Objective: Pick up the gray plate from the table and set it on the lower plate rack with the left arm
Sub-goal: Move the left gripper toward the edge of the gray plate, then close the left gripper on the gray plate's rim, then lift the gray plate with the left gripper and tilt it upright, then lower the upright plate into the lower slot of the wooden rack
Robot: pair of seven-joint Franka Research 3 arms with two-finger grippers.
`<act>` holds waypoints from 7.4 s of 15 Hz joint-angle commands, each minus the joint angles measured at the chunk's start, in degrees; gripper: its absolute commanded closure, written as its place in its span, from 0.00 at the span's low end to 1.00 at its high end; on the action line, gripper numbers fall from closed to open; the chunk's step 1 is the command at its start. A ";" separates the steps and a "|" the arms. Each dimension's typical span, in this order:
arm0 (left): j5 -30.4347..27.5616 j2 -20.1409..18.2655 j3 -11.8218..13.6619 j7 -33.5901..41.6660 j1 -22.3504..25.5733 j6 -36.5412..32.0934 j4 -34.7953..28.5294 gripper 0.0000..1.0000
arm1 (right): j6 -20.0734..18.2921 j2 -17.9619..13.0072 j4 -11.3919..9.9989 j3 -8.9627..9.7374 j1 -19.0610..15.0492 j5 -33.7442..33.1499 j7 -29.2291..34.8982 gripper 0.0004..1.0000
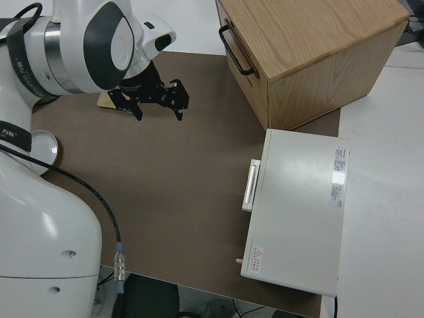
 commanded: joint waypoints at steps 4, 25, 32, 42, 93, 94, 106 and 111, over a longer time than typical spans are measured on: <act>-1.21 0.43 -0.64 -0.83 0.52 -1.91 -0.14 0.00 | -0.62 -0.12 0.41 1.21 -1.32 -0.28 0.68 0.02; -3.15 -1.50 -0.73 -3.90 -0.71 9.76 -16.64 0.00 | -0.62 -0.12 0.41 1.13 -1.32 -0.28 0.68 0.02; -3.06 -2.12 -0.64 -5.92 -0.89 25.83 -31.94 0.00 | -0.62 -0.12 0.41 1.21 -1.32 -0.28 0.68 0.02; -3.23 1.04 -0.64 -7.33 -1.15 38.86 -40.92 0.01 | -0.62 -0.20 0.41 1.21 -1.32 -0.28 0.68 0.02; 10.00 -0.28 -1.16 -11.55 -2.65 -12.00 -2.87 1.00 | -0.62 -0.20 0.33 1.21 -1.32 -0.28 0.68 0.02; 13.69 -0.36 -1.95 -11.72 -2.65 -13.23 -2.87 1.00 | -0.62 -0.12 0.41 1.21 -1.32 -0.37 0.68 0.02; 42.79 -0.19 -3.54 -12.25 -2.74 -22.73 -7.60 1.00 | -0.62 -0.12 0.41 1.13 -1.32 -0.37 0.68 0.02; 45.90 -0.10 -3.54 -16.73 -2.74 -22.22 -12.26 1.00 | -0.62 -0.12 0.41 1.21 -1.32 -0.28 0.68 0.02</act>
